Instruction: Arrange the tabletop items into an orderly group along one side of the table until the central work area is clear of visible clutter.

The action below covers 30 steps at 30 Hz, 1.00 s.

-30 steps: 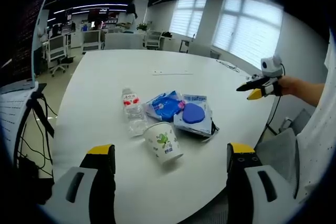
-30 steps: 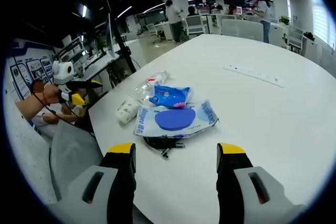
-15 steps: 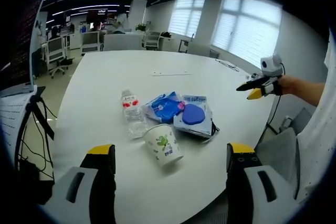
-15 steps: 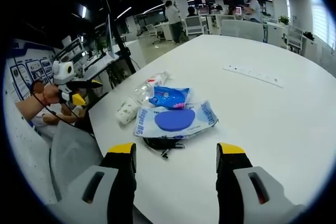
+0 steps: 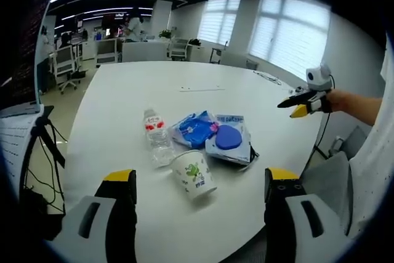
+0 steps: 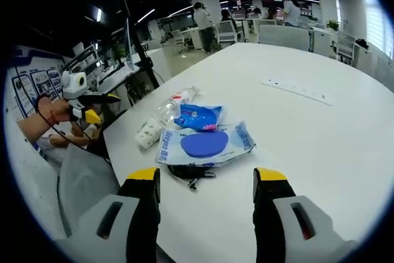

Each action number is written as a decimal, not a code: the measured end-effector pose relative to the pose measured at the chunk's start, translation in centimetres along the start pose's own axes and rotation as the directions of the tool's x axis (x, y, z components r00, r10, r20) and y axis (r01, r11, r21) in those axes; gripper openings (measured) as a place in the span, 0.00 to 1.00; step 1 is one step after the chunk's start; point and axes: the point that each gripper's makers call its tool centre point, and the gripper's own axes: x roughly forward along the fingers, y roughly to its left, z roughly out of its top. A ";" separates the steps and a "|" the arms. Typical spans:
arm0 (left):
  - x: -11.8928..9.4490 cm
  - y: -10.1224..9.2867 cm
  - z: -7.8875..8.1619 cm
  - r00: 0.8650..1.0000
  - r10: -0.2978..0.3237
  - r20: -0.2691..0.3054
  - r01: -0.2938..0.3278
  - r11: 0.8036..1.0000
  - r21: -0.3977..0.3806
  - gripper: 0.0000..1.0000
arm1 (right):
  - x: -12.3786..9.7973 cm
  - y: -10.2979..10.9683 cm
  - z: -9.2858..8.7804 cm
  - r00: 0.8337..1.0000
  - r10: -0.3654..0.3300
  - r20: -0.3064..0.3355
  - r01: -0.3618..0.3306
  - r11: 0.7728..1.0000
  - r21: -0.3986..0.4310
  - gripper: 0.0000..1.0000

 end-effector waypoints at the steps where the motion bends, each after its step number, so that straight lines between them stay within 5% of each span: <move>1: 0.0 0.0 0.2 1.000 -0.001 0.005 0.001 1.000 0.000 0.88 | 0.1 0.0 0.1 1.000 0.001 0.000 -0.001 1.000 -0.003 0.60; 30: 1.3 0.8 2.4 1.000 -0.004 0.021 0.003 0.999 0.033 0.83 | 1.6 -0.4 1.8 1.000 0.011 0.015 -0.011 1.000 -0.018 0.58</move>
